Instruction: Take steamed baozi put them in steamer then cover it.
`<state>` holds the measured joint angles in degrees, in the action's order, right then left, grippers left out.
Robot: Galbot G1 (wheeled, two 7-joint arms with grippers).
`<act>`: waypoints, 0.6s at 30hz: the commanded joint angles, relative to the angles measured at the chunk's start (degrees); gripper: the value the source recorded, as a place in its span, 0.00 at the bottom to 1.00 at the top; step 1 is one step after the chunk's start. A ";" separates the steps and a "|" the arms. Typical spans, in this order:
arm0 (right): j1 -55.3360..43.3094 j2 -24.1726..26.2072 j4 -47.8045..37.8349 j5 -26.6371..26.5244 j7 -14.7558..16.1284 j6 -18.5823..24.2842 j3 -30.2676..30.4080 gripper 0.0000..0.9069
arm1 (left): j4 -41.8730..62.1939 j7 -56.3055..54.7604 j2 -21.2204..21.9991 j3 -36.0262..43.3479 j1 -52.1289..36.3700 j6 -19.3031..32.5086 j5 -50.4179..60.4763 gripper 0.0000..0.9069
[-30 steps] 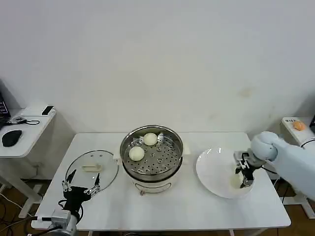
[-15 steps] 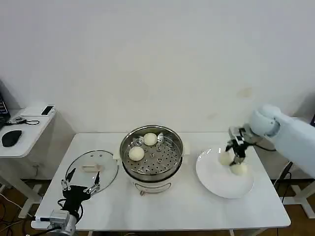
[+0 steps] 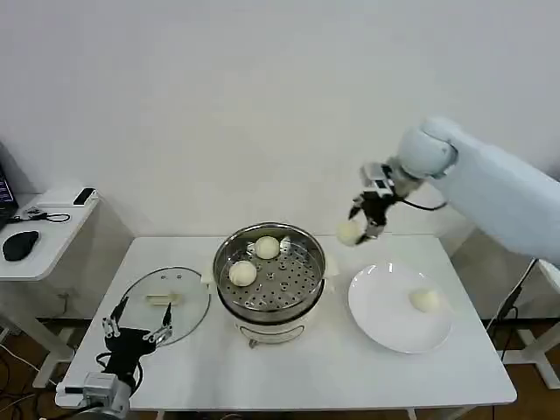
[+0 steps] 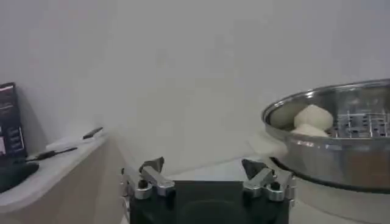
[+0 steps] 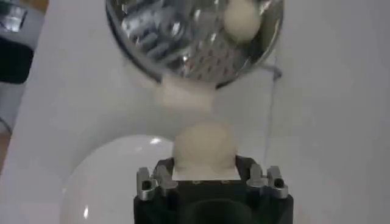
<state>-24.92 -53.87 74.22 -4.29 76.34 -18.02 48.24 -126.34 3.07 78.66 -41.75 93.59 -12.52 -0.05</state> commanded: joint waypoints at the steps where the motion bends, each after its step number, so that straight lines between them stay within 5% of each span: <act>1: -2.79 -17.20 -13.90 -6.39 1.15 20.19 1.12 0.77 | -0.42 0.04 0.12 -0.42 -0.18 -0.07 -0.10 1.00; 2: -2.33 -18.38 -15.56 -6.18 1.18 23.45 0.94 0.77 | -0.48 0.05 0.22 -0.58 -0.22 -0.08 -0.16 1.00; 9: 0.06 -20.57 -12.92 -1.72 2.26 27.87 1.39 0.77 | -0.63 0.02 1.30 -1.92 -0.46 -0.12 -0.55 1.00; 18: 2.99 -18.93 -1.55 15.52 1.24 34.20 4.13 0.77 | -2.34 0.00 2.88 -2.58 0.18 -0.12 -0.34 1.00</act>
<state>-23.69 -70.37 66.66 -0.88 77.84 6.19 50.27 -128.02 3.06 80.94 -44.10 93.69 -12.61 -0.43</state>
